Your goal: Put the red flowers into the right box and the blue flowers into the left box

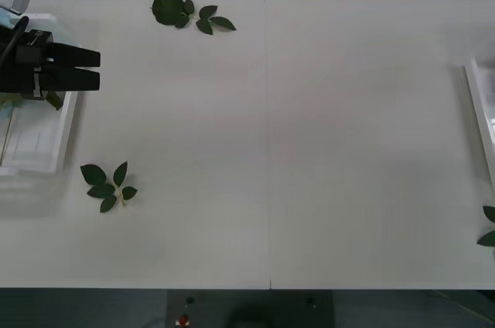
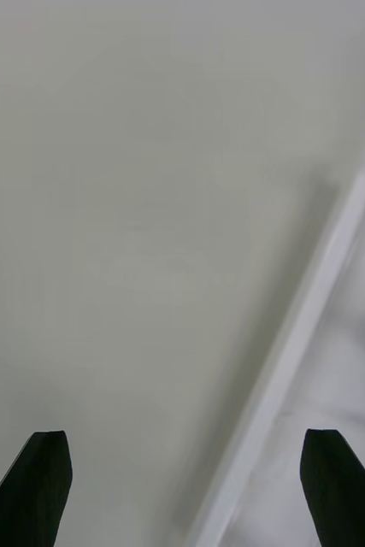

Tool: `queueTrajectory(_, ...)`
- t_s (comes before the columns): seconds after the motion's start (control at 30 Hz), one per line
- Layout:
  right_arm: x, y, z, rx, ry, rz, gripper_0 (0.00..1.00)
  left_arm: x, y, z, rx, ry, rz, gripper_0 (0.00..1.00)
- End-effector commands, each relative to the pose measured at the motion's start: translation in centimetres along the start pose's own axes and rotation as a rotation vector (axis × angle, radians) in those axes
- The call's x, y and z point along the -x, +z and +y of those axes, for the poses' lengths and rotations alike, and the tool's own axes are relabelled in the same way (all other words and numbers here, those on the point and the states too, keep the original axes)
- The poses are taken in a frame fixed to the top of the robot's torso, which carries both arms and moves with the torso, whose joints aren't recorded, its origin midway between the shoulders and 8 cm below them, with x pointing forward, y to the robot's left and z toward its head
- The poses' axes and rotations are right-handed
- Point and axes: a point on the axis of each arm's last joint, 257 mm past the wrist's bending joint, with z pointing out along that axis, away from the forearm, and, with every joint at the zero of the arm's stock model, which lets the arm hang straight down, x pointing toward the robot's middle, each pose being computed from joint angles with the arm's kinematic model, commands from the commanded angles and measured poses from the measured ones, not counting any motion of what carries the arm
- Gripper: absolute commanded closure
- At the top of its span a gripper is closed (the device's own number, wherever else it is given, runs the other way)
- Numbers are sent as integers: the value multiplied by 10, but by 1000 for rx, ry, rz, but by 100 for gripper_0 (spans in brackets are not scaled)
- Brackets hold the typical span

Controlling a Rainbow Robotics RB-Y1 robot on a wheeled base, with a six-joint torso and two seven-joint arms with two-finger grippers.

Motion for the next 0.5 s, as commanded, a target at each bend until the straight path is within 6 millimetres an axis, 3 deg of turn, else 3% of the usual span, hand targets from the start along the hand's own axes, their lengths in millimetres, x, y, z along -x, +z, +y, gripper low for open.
queueTrajectory(0.03, 45, -14, 29, 56, -160, -18, 23, 15, -2, -4, -5, 56, -13, 0)
queueTrajectory(0.17, 73, -1, 91, 166, -280, -51, 22, 15, -2, -4, -5, 56, -13, 0)
queueTrajectory(0.3, 104, 10, 139, 245, -361, -106, 23, 15, -2, -4, -5, 56, -13, 0)
queueTrajectory(0.5, 134, 26, 196, 331, -478, -153, 23, 15, -2, -4, -5, 56, -13, 0)
